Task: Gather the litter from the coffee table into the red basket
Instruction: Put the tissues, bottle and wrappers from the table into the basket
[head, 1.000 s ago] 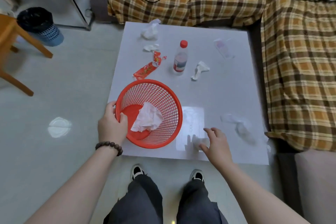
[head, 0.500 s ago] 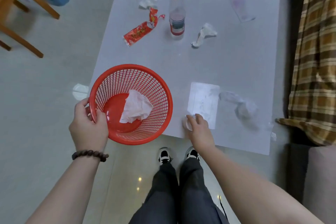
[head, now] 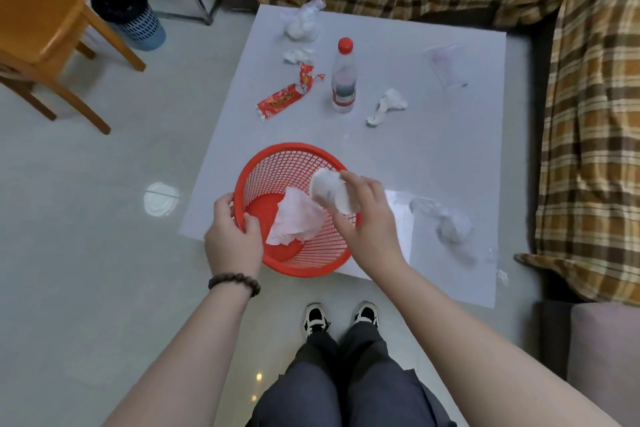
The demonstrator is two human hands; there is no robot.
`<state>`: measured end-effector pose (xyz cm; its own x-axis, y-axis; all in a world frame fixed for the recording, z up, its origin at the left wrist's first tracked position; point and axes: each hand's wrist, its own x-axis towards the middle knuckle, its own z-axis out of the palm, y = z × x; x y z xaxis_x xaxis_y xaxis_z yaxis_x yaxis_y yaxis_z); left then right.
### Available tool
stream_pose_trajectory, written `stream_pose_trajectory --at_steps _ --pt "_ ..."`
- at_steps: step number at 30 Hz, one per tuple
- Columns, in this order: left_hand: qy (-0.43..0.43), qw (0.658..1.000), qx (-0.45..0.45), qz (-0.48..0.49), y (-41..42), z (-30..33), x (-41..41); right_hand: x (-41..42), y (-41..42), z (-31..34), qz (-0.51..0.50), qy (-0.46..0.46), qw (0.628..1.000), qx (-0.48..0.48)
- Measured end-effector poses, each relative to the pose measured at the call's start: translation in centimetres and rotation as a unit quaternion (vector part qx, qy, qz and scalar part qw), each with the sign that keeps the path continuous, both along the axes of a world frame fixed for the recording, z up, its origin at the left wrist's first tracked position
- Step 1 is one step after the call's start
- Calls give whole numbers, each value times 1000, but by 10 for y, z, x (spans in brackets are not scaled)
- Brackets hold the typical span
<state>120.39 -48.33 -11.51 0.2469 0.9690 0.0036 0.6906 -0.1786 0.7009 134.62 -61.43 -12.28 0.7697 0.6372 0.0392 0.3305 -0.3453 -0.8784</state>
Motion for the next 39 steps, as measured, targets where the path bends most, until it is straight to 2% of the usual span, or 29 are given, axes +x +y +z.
stream_pose_trajectory --at_steps 5,10,15,20,26,30,39 --pt "-28 999 -12 -36 -19 16 12 -11 18 15 109 -1 992 -61" --pt "-45 997 -27 -61 -27 22 17 -12 15 9 161 8 973 -165" --pt "-40 995 -32 -84 -26 20 25 -2 -13 10 94 7 982 -163" --pt "-22 996 -42 -72 -27 14 43 29 -77 -2 -5 0 986 -167" --pt "1 998 -34 -52 -49 1 75 98 -163 -52 -64 7 958 -280" --pt "14 1000 -12 5 -75 -8 97 147 -191 -95 -14 31 935 -353" --pt "38 993 7 115 -146 -13 111 198 -196 -151 146 51 905 -396"
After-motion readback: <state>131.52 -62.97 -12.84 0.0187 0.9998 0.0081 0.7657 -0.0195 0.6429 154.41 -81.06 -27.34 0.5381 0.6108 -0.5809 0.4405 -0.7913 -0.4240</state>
